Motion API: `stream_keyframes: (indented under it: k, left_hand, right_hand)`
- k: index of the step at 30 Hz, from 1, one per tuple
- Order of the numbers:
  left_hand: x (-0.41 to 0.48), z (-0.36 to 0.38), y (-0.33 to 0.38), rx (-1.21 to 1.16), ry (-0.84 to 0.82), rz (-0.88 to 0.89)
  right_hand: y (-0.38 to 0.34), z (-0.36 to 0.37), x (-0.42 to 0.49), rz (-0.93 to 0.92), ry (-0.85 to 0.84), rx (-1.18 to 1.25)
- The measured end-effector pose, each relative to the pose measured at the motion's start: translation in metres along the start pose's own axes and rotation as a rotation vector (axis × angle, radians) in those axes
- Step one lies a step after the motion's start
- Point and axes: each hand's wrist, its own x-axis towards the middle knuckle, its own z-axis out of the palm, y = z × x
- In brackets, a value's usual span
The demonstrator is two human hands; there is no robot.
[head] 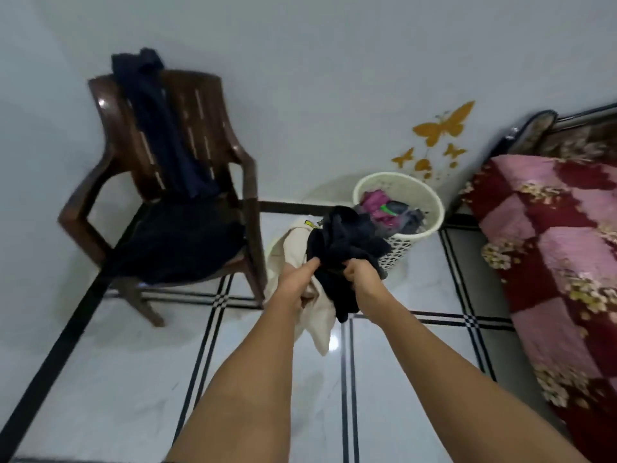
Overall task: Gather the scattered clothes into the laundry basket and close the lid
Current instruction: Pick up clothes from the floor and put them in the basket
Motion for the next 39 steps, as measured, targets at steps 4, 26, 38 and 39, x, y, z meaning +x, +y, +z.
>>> stream_keyframes:
  k: [4, 26, 38, 39]
  left_hand:
    - [0.017, 0.089, 0.041, 0.055, -0.037, 0.120]
    - [0.214, 0.449, 0.277, 0.167, -0.219, 0.279]
    - [0.506, 0.481, 0.070, 0.909, 0.233, 0.089]
    - [0.527, 0.479, 0.046, 1.100, 0.210, 0.160]
  right_hand:
    - [-0.046, -0.075, 0.029, -0.068, 0.144, 0.045]
    - [-0.300, -0.342, 0.388, -0.114, 0.338, -0.009]
    - [-0.157, -0.335, 0.621, -0.078, 0.177, -0.496]
    - [-0.139, -0.334, 0.639, -0.140, 0.112, -0.613]
